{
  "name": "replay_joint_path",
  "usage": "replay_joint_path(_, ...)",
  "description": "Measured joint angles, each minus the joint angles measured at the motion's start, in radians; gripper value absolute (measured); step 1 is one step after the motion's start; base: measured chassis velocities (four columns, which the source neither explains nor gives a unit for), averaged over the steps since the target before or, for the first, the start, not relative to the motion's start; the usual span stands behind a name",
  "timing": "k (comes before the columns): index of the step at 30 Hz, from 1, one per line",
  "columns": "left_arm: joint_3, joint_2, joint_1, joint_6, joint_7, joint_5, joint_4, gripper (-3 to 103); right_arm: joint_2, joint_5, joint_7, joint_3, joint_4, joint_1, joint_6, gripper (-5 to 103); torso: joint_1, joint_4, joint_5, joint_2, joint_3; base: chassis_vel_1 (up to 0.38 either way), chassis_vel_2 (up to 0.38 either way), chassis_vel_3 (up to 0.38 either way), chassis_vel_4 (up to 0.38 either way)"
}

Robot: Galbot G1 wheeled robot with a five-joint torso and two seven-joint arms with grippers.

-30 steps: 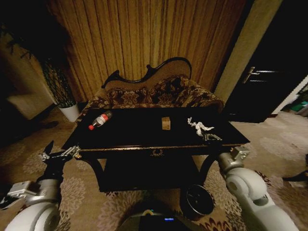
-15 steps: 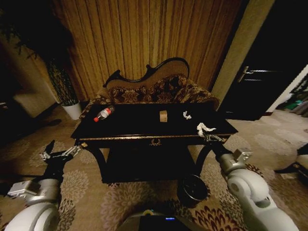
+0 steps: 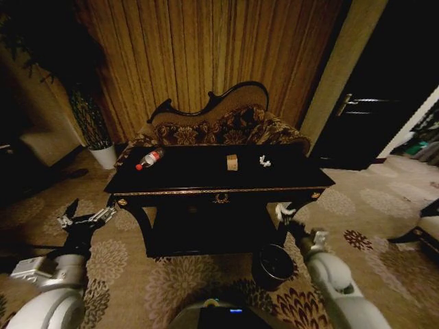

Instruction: Move to the front of the table and place the trash on the table into the trash bin.

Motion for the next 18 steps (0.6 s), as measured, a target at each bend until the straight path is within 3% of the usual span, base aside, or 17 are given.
replay_joint_path(10, 0.008, -0.003, 0.003, 0.002, 0.0, 0.002, -0.004, 100, 0.016, -0.079, -0.009, -0.048, -0.319, 0.134, 0.041, 0, 0.0, 0.0001, 0.0001, 0.0, 0.0, 0.0, 0.0, 0.0, 0.0)
replay_joint_path(13, 0.007, -0.001, 0.006, 0.002, 0.0, 0.003, -0.005, 100, 0.015, -0.113, -0.011, -0.054, -0.477, 0.189, 0.083, 0, 0.0, 0.0, 0.0003, 0.0, 0.0, 0.0, 0.0, 0.0, 0.0)
replay_joint_path(18, 0.007, -0.001, 0.01, 0.002, 0.0, 0.004, -0.005, 100, 0.013, -0.137, -0.013, -0.049, -0.592, 0.225, 0.125, 0, 0.0, 0.0001, 0.0, 0.0, 0.0, 0.0, 0.0, 0.0, 0.0)
